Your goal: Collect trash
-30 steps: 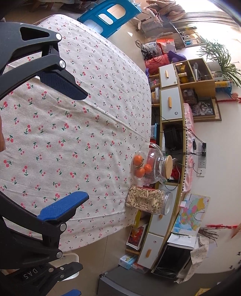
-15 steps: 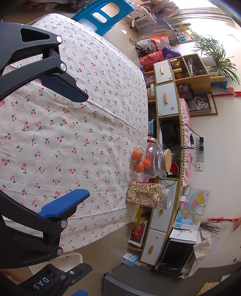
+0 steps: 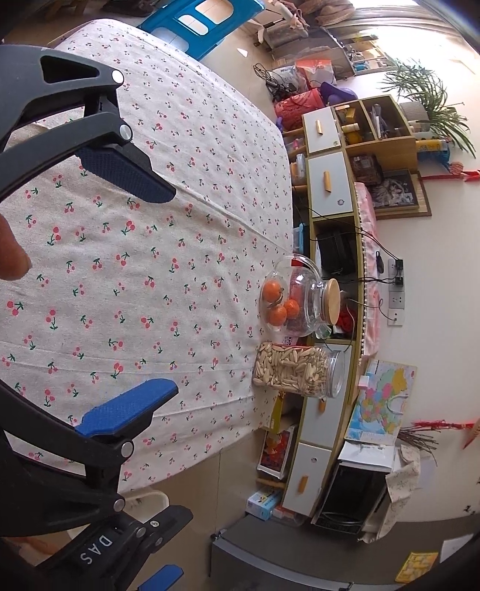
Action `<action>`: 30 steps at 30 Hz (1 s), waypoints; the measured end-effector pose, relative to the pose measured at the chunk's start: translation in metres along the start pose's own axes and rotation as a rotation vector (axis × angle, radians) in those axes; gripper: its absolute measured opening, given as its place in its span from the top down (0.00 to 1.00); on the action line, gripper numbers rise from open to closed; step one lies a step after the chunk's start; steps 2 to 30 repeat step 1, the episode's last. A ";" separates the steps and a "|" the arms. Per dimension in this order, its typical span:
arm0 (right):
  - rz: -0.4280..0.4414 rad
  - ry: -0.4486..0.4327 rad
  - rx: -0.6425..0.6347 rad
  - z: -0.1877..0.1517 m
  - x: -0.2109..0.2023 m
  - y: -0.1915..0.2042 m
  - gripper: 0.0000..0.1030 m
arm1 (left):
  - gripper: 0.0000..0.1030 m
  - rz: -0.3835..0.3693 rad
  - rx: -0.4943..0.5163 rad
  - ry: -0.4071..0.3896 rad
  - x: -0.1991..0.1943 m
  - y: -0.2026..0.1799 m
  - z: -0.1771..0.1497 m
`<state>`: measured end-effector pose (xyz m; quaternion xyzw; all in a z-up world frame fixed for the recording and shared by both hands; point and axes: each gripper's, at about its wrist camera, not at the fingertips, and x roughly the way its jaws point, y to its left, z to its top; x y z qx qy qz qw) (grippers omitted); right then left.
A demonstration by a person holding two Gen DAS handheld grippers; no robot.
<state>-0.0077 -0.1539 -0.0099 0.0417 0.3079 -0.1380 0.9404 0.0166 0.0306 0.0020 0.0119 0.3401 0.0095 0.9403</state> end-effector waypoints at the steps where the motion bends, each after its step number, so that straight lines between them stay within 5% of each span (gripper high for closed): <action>1: -0.001 -0.002 0.000 0.000 0.000 0.000 0.07 | 0.09 0.010 -0.002 -0.006 -0.001 0.000 0.000; 30: -0.001 -0.002 0.000 0.000 0.000 0.000 0.07 | 0.09 0.010 -0.002 -0.006 -0.001 0.000 0.000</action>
